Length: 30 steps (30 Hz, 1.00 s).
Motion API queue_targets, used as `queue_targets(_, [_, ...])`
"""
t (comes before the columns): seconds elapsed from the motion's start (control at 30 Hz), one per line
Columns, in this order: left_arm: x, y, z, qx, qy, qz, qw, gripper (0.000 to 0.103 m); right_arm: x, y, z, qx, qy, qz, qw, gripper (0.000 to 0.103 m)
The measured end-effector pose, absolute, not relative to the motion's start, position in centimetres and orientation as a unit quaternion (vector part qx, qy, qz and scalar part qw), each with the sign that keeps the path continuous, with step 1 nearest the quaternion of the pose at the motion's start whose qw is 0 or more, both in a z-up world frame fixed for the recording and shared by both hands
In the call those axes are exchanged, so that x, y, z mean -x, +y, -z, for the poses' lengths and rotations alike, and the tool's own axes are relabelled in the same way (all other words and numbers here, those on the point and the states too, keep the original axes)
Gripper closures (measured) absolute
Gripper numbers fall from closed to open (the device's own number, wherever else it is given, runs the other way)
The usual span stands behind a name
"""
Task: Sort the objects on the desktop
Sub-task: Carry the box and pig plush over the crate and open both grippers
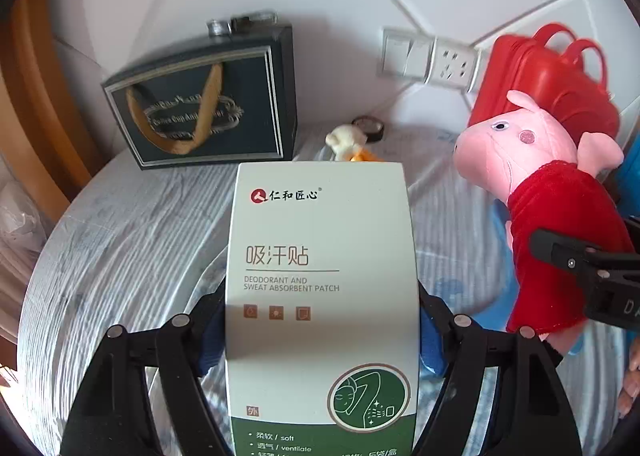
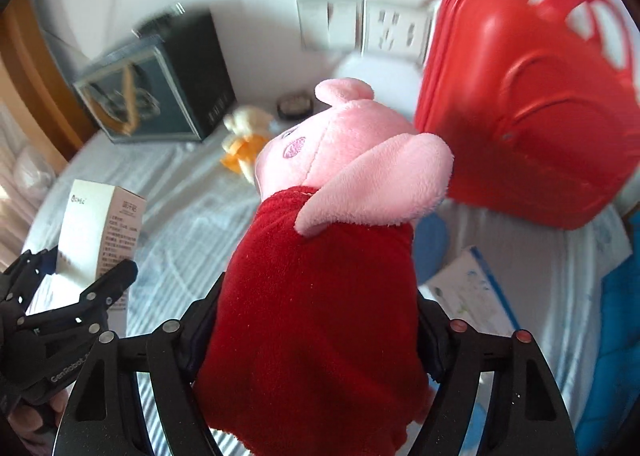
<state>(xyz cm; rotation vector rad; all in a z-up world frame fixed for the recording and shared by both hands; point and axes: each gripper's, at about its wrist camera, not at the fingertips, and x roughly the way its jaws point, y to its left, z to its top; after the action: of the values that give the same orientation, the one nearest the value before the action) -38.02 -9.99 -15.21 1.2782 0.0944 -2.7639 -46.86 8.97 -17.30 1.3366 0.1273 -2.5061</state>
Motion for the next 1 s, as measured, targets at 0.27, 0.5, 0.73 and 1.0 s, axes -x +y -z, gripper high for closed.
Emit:
queue_targets(0.27, [30.4, -6.8, 7.5, -0.352, 0.04, 0.935, 0.01, 0.027, 36.4, 12.0, 8.0, -0.398, 0.017, 0.912, 0.1, 0.025])
queue_targets(0.5, [23.1, -1.2, 0.8, -0.289, 0.014, 0.956, -0.043, 0.027, 26.5, 16.0, 0.8, -0.332, 0.002, 0.941, 0.064, 0.025])
queue_targets(0.73, [17.9, 7.2, -4.1, -0.236, -0.012, 0.966, -0.105, 0.027, 17.8, 22.8, -5.6, -0.257, -0.018, 0.966, 0.004, 0.024])
queue_targets(1.0, [14.5, 20.8, -9.1, -0.181, -0.031, 0.962, -0.2, 0.027, 9.3, 35.2, -11.0, -0.178, -0.036, 0.98, -0.082, 0.024])
